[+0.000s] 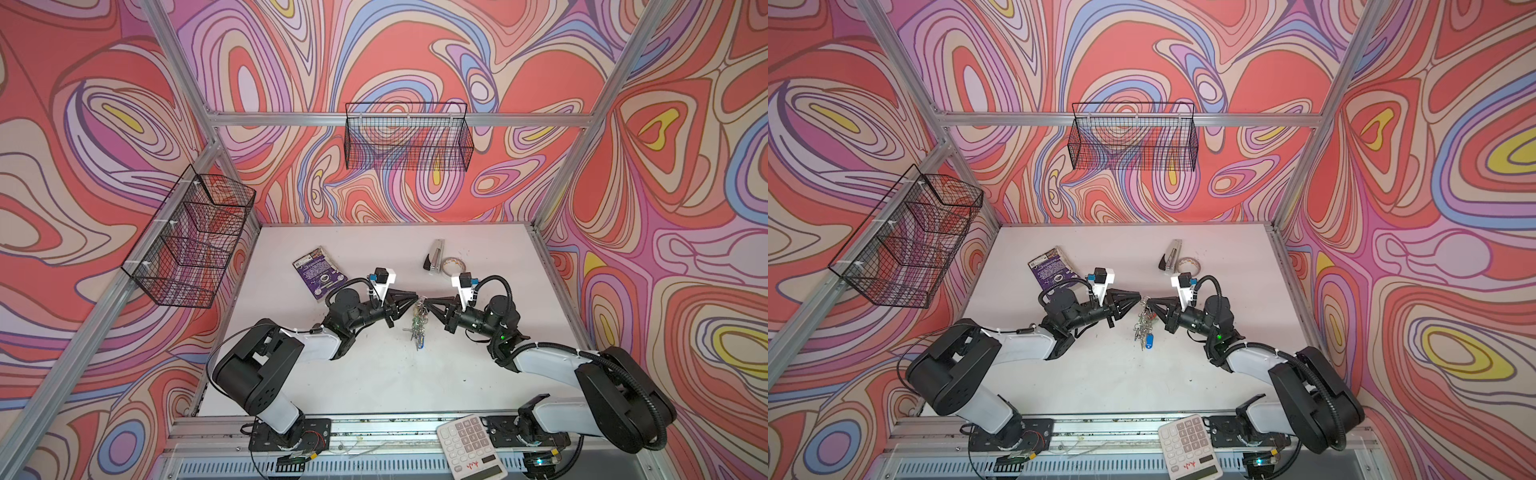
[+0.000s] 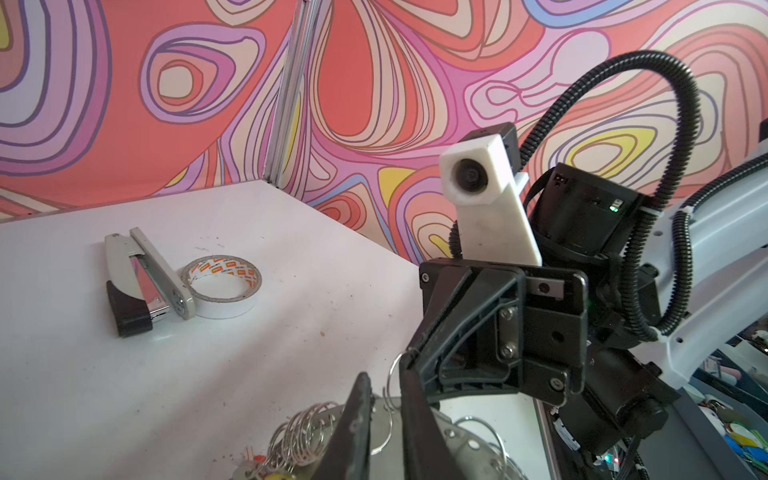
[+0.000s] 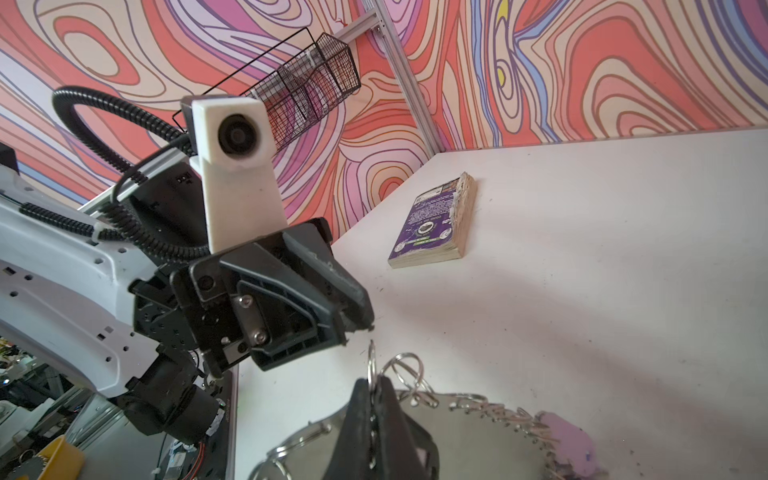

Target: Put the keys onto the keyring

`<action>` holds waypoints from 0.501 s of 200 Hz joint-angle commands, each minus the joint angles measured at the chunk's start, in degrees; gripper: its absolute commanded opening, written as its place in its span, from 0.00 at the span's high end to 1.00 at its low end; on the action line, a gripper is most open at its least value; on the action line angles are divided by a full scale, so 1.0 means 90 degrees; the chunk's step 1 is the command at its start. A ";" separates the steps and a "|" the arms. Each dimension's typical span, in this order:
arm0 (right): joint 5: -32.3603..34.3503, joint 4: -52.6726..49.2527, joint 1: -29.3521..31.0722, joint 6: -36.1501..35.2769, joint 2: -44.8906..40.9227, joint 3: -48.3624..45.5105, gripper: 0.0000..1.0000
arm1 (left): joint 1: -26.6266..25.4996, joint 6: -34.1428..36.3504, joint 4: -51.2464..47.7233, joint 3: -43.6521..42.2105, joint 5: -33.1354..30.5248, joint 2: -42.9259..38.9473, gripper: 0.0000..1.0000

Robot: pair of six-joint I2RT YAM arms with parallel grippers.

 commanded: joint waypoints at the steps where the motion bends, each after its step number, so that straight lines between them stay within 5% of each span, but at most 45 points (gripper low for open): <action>1: 0.0125 0.0129 0.0088 -0.0498 -0.0211 -0.0008 1.00 | 0.0037 0.0364 -0.0483 0.0033 0.0059 -0.0303 0.76; 44: 0.0089 -0.0619 0.0117 -0.1133 -0.0309 0.0124 1.00 | 0.0043 0.1494 -0.2715 0.0230 0.0255 -0.1367 0.63; 78: 0.0222 -0.0888 0.0367 -0.1716 -0.0454 0.0107 1.00 | 0.0037 0.4162 -0.7137 0.1228 0.0524 -0.2343 0.58; 100: 0.0485 -0.1376 0.0691 -0.2223 -0.0551 0.0206 1.00 | 0.0024 0.5584 -0.9027 0.1903 0.0539 -0.2530 0.58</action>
